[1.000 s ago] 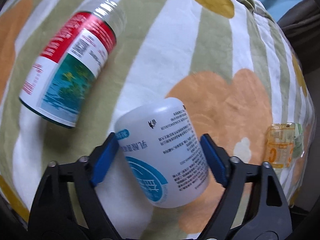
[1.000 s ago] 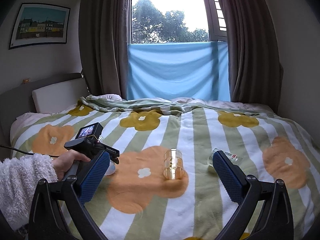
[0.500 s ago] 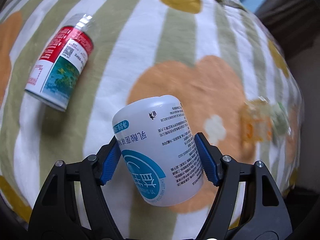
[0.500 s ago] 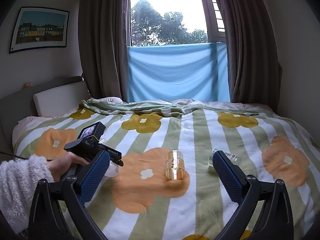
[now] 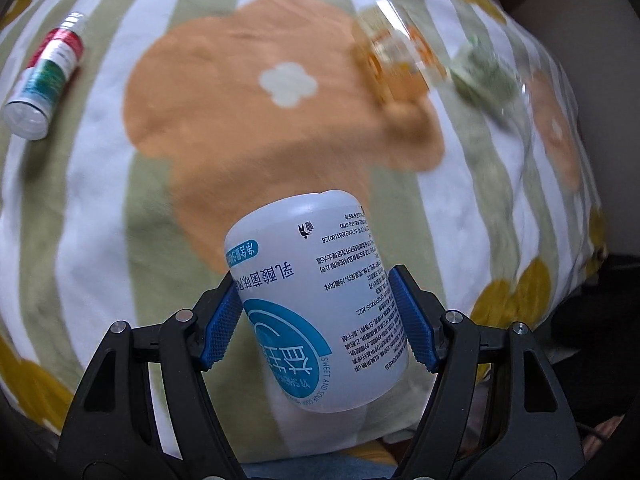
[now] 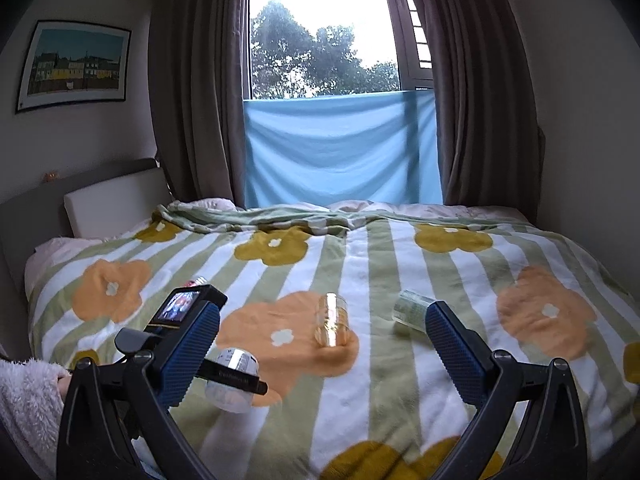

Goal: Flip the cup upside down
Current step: 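Lift the white bottle with the left tool and turn it onto its end, then set the white bottle standing on the bed and open the left tool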

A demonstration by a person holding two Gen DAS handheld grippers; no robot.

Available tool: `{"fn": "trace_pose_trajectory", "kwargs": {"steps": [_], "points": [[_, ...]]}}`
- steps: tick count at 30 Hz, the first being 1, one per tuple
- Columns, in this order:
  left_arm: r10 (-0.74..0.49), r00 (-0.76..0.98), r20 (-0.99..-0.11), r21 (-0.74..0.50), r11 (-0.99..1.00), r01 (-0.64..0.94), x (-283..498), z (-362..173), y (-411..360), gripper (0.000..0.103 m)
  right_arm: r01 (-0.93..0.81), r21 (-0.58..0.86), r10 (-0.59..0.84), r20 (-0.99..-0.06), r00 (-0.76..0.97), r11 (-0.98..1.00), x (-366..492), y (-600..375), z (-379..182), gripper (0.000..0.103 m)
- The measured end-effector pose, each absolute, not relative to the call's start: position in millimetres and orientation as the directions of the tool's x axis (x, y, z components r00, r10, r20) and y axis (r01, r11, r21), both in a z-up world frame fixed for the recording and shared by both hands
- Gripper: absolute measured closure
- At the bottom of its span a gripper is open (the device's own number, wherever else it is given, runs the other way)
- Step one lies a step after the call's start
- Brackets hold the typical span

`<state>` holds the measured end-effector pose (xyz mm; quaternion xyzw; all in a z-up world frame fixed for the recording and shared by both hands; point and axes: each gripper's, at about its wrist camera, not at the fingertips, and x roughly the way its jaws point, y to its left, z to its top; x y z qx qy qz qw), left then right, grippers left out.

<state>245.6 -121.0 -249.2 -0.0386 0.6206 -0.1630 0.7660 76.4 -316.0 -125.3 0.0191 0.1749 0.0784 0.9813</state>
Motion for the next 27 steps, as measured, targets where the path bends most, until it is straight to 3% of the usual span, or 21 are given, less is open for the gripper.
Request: {"fn": "trace_pose_trajectory", "kwargs": {"steps": [13,14,18,27], "points": [[-0.272,0.161,-0.949,-0.236,0.949,0.211,244.5,-278.8,-131.1,0.032,-0.157,0.038,0.160,-0.361,0.919,0.987,74.0,-317.3,-133.4,0.000],[-0.264,0.170,-0.949,-0.226,0.951,0.213,244.5,-278.7,-132.2,0.030,-0.158,0.040,0.161,-0.362,0.918,0.987,74.8,-317.8,-133.7,0.000],[-0.244,0.192,-0.951,-0.205,0.957,0.203,243.9,-274.2,-127.3,0.004,-0.156,0.036,0.158,-0.359,0.920,0.987,75.2,-318.0,-133.6,0.000],[-0.236,0.267,-0.934,-0.191,0.965,0.181,234.5,-252.7,-118.5,0.002,-0.161,0.036,0.163,-0.359,0.919,0.986,76.6,-313.9,-133.3,0.000]]}}
